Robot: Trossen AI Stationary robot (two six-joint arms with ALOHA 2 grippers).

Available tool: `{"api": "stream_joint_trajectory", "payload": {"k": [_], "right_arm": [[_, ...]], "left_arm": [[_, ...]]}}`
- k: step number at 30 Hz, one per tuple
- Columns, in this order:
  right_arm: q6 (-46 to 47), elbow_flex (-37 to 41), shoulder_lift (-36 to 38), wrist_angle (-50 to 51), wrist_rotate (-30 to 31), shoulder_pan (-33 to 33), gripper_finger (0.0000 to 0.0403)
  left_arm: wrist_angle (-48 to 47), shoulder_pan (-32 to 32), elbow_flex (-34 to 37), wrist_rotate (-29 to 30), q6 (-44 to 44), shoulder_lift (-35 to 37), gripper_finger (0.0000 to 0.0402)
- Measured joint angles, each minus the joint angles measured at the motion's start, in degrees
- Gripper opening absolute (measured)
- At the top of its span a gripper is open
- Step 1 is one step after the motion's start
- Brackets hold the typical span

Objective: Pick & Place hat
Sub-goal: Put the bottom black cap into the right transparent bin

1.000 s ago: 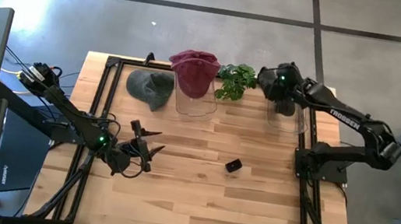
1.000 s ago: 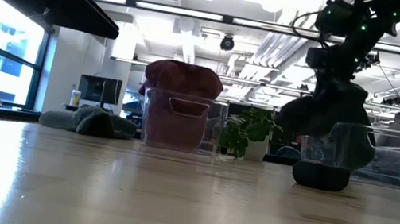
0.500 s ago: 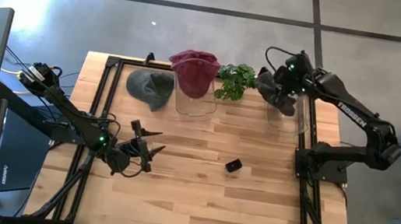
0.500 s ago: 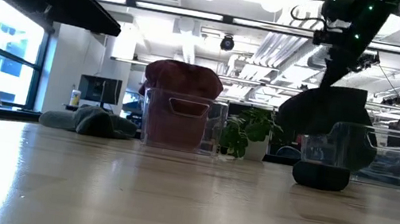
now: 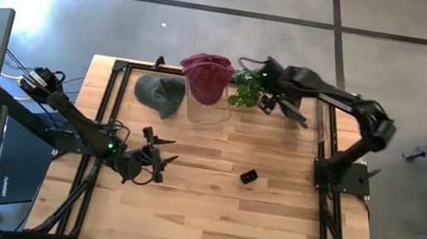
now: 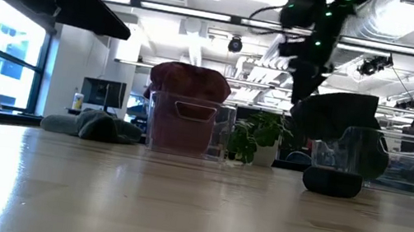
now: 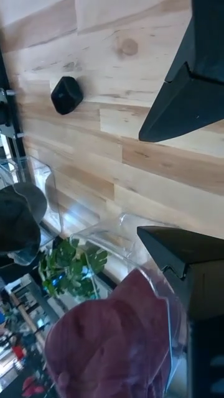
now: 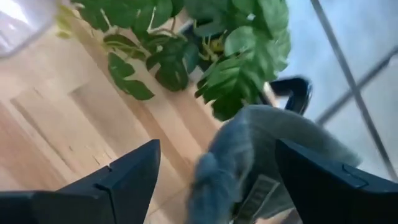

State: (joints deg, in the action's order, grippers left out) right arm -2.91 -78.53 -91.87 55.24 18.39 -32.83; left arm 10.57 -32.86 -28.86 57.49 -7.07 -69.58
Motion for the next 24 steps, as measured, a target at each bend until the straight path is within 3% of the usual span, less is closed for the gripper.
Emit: {"api": "stream_joint_trajectory", "payload": {"k": [4, 8, 15, 18, 22, 24], "right_arm": [[6.4, -6.1, -6.99, 8.67, 2.81, 1.96, 0.0294], [8.79, -9.17, -11.03, 14.37, 8.36, 2.66, 0.0251], [7.93, -9.6, -11.63, 18.66, 8.81, 1.73, 0.0091], [1.79, -9.58, -10.42, 22.09, 10.07, 1.71, 0.0021], [-13.62, -9.58, -6.21, 25.91, 12.82, 2.55, 0.0037], [-24.48, -9.48, -3.62, 27.59, 10.74, 2.32, 0.0039]], "left_arm": [[-0.01, 1.74, 0.0, -3.55, -0.7, 0.0, 0.0227], [-0.03, 2.25, 0.0, -5.18, -1.16, 0.0, 0.0227], [-0.16, 2.1, 0.0, -5.72, -1.2, 0.0, 0.0227], [-0.36, 2.12, 0.0, -6.0, -1.3, 0.0, 0.0227], [-0.71, 2.1, 0.0, -6.05, -1.78, 0.0, 0.0227], [-1.35, 2.1, 0.0, -6.05, -2.21, 0.0, 0.0227]]}}
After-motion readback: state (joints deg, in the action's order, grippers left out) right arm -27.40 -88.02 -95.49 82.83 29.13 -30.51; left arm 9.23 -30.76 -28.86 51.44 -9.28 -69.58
